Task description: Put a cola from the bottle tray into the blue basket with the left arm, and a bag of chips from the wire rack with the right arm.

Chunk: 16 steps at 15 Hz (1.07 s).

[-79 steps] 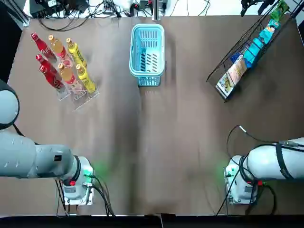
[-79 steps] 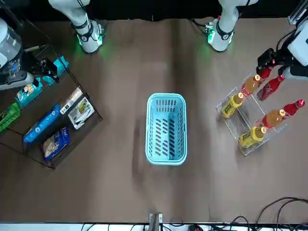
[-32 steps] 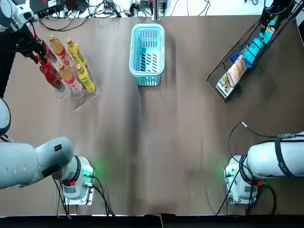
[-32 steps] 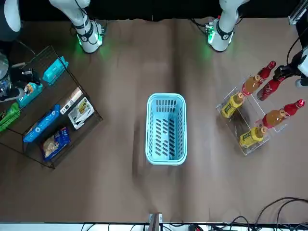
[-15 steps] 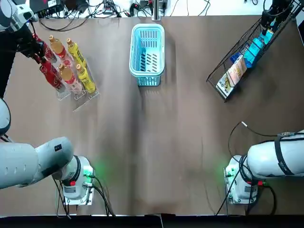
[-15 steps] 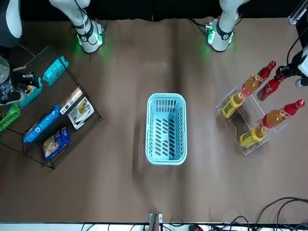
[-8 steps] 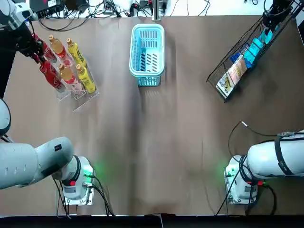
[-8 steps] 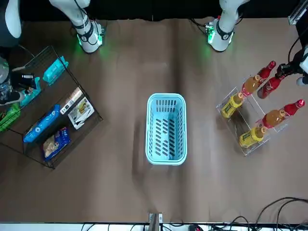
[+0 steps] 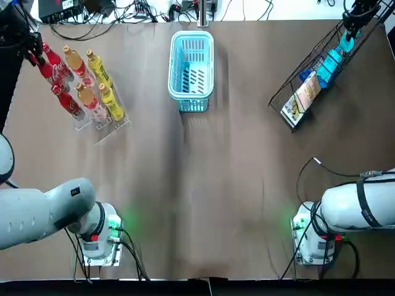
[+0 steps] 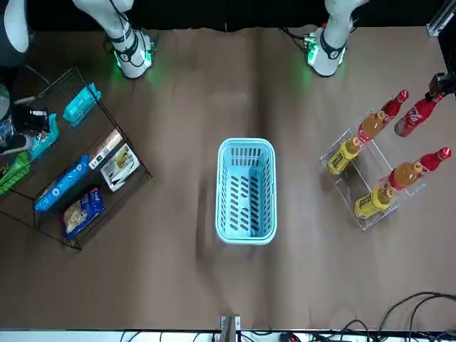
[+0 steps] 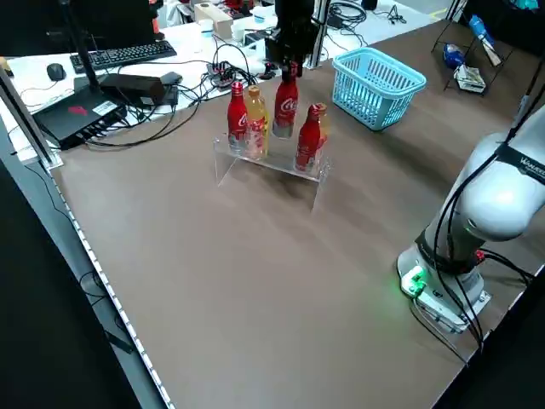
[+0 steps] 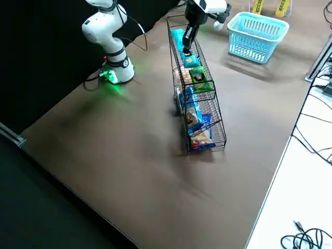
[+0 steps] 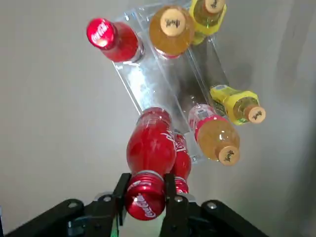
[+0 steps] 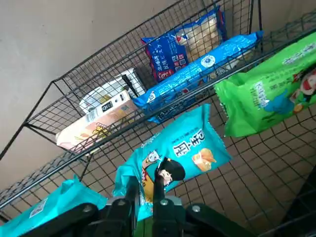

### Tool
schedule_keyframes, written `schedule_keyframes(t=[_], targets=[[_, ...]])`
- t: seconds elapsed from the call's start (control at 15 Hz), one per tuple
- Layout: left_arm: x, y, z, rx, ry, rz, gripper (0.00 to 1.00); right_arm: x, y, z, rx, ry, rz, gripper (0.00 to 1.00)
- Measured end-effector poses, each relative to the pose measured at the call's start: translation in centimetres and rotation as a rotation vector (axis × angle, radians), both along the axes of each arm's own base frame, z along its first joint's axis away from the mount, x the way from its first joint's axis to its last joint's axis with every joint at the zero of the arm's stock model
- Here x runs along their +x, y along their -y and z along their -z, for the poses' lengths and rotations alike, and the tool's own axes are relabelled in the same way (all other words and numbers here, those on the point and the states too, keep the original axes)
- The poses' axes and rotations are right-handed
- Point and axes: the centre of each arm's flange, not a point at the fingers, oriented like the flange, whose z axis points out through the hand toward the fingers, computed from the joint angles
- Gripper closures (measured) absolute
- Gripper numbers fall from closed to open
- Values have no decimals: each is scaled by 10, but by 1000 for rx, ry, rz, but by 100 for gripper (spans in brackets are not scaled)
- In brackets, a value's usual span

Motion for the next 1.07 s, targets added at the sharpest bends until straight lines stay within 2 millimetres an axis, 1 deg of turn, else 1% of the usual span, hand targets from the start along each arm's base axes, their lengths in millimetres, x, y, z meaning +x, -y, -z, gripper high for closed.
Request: schedule_keyframes(t=[0.13,0.2,0.27,0.33,0.4,0.53,0.67,0.87,1.07], targets=[[2,0,-13,8,24,0,68,0,-1,-9,0,7,0,85],[5,4,-30,15,35,-20,68,-3,-1,-25,0,3,5,85],[7,11,-38,19,35,-37,68,-5,-1,-34,0,-2,9,85],[11,22,-44,25,35,-52,68,-6,-1,-42,0,0,11,87],[16,37,-49,32,32,-65,68,-7,-1,-49,-1,7,11,87],[26,78,-53,50,23,-88,68,-7,-5,-58,-1,20,5,87],[32,120,-55,69,16,-110,68,-6,-11,-63,4,30,-5,87],[32,175,-57,94,15,-138,68,-5,-24,-65,43,39,-12,87],[32,222,-49,73,-1,-166,68,-5,-39,-71,111,59,44,88]])
